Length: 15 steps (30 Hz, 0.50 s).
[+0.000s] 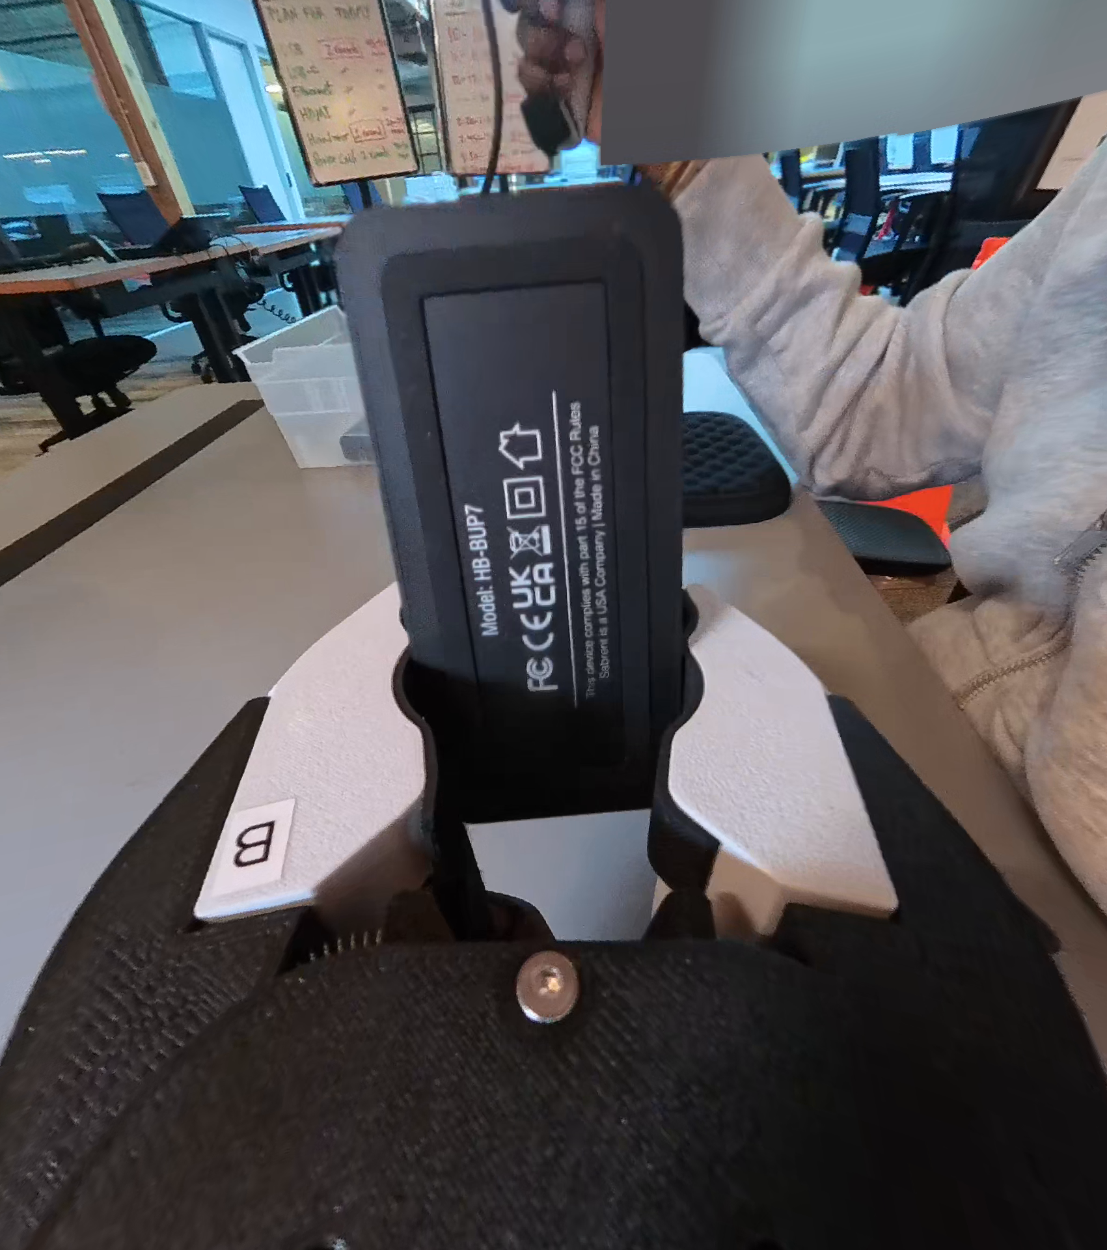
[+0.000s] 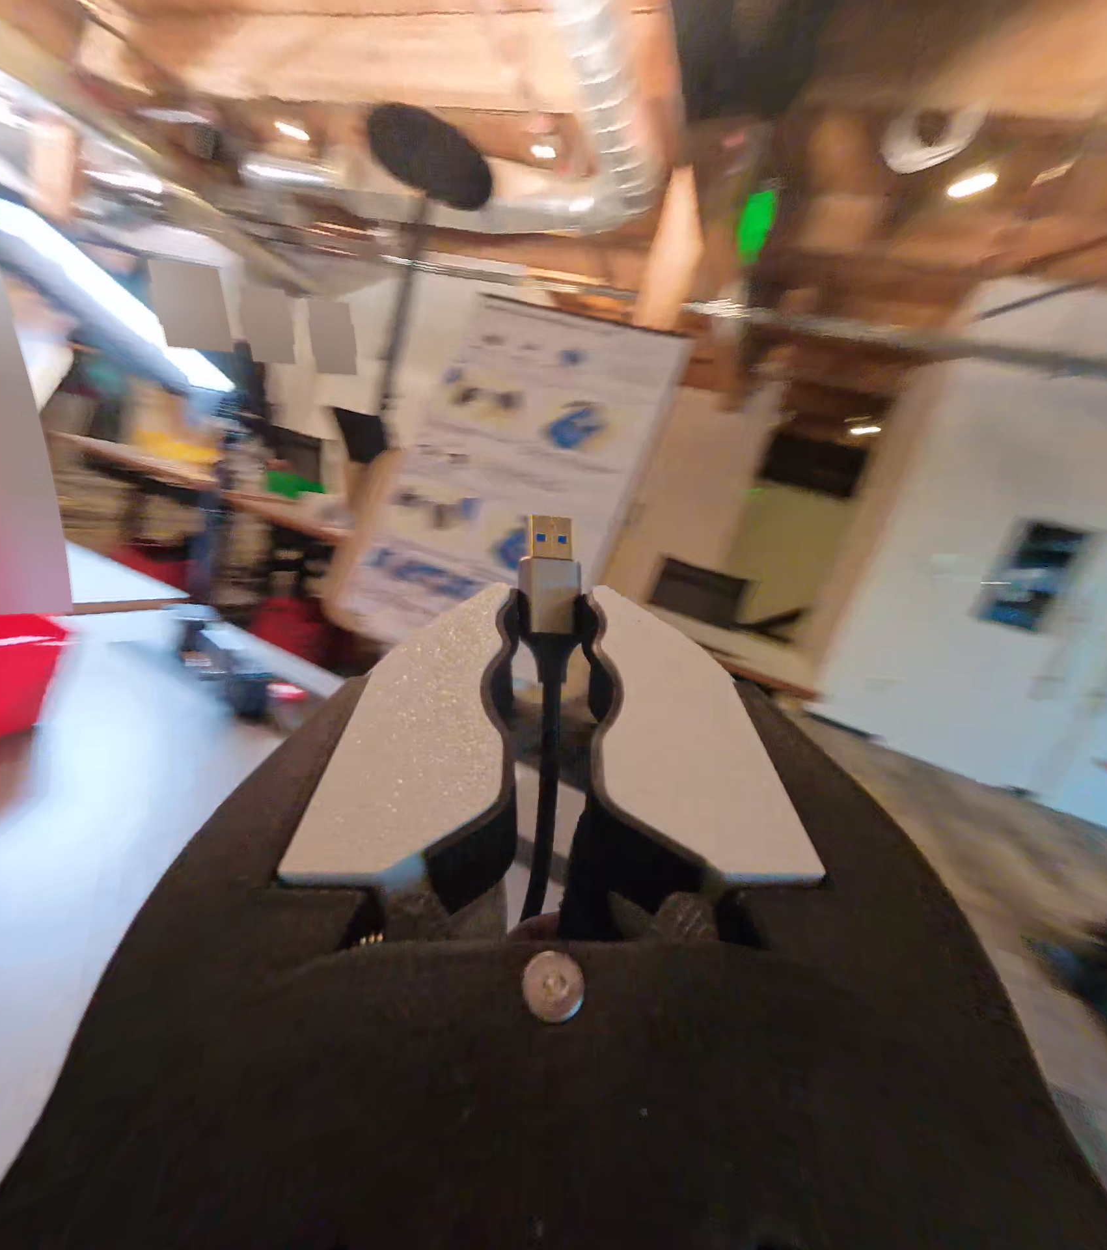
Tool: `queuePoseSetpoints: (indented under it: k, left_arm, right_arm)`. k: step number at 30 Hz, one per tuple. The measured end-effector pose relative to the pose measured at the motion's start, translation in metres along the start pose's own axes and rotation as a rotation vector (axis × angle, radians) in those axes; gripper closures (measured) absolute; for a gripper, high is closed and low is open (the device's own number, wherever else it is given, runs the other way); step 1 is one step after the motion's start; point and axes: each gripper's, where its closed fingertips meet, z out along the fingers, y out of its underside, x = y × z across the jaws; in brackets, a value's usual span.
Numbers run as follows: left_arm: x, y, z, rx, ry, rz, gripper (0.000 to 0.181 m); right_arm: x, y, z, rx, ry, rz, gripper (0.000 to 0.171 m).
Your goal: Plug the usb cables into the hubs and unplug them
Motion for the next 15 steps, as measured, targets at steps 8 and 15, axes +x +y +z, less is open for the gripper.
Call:
queuePoseSetpoints:
  k: [8, 15]
  left_arm:
    - [0.001, 0.002, 0.002, -0.010, -0.008, 0.030, 0.110]
    - [-0.003, 0.003, 0.002, -0.008, -0.026, 0.025, 0.110]
  right_arm:
    - [0.094, 0.068, -0.081, -0.092, 0.290, -0.223, 0.154]
    - [0.073, 0.211, -0.124, -0.685, -0.004, -0.211, 0.151]
